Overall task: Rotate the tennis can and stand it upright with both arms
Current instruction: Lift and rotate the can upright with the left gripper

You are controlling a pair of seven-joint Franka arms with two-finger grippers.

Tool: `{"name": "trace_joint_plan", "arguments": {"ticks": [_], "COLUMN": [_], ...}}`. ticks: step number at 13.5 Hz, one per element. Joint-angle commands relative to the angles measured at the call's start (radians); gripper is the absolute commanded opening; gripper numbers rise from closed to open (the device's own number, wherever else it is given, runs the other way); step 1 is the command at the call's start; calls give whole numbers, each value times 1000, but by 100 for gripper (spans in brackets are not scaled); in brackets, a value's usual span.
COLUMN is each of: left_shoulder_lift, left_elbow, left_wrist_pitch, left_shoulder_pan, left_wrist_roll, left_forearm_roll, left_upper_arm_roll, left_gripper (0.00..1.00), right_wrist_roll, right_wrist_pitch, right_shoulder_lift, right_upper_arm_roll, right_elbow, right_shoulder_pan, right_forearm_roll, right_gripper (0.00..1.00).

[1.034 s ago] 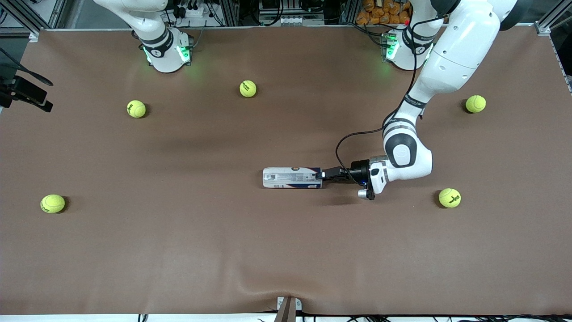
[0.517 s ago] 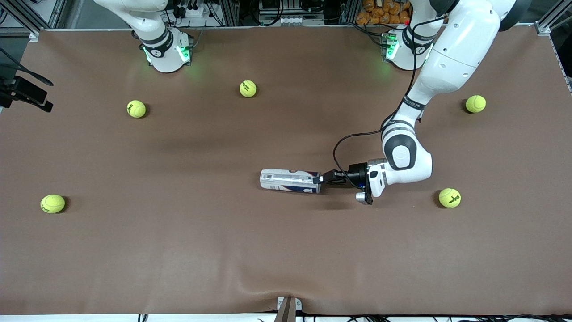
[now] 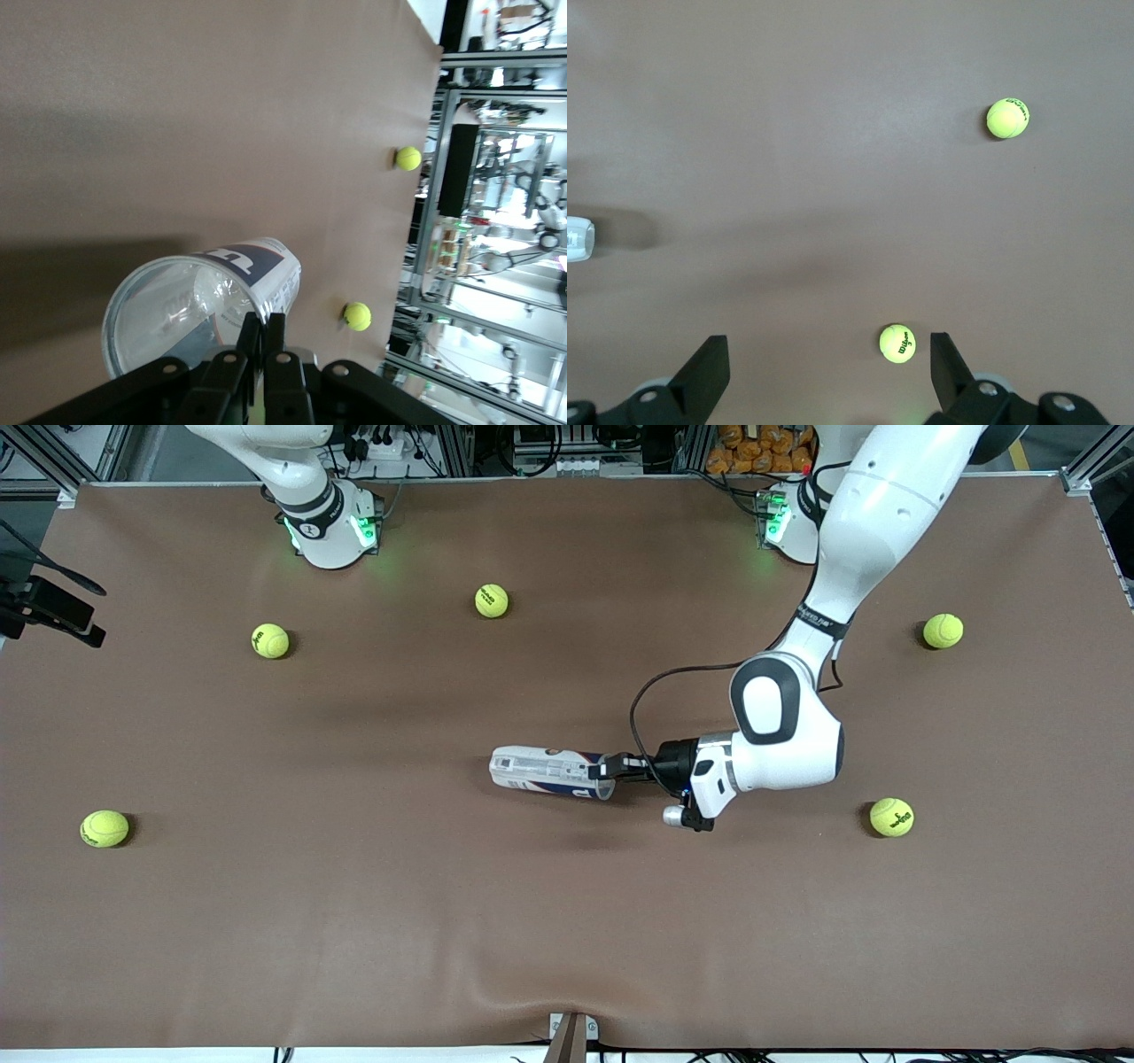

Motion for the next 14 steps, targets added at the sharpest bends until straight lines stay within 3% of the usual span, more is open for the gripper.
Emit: {"name": "trace_joint_plan", "arguments": {"ticks": [1, 5, 8, 14], "left_shoulder_lift": [-58, -66, -77, -88], "left_elbow": [24, 162, 212, 325], "left_wrist_pitch": [8, 0, -9, -285], "left_shoulder_pan": [-32, -102, -184, -300], "left_wrist_roll": [-222, -636, -900, -1236], "left_forearm_roll": [203, 559, 820, 1133], "left_upper_arm_roll": [10, 1, -1, 13], "left_gripper": [0, 0, 0, 0], "right_wrist_roll": [6, 6, 6, 6], "right_wrist_pitch": [-7, -7, -7, -5], "right_shoulder_lift": [-3, -3, -3, -3], "right_upper_arm_roll": [10, 10, 10, 10], "right_elbow": [2, 2, 2, 2], "right_shoulder_pan": [-11, -11, -11, -11], "right_forearm_roll": [7, 7, 7, 7], "right_gripper": [100, 100, 100, 100]}}
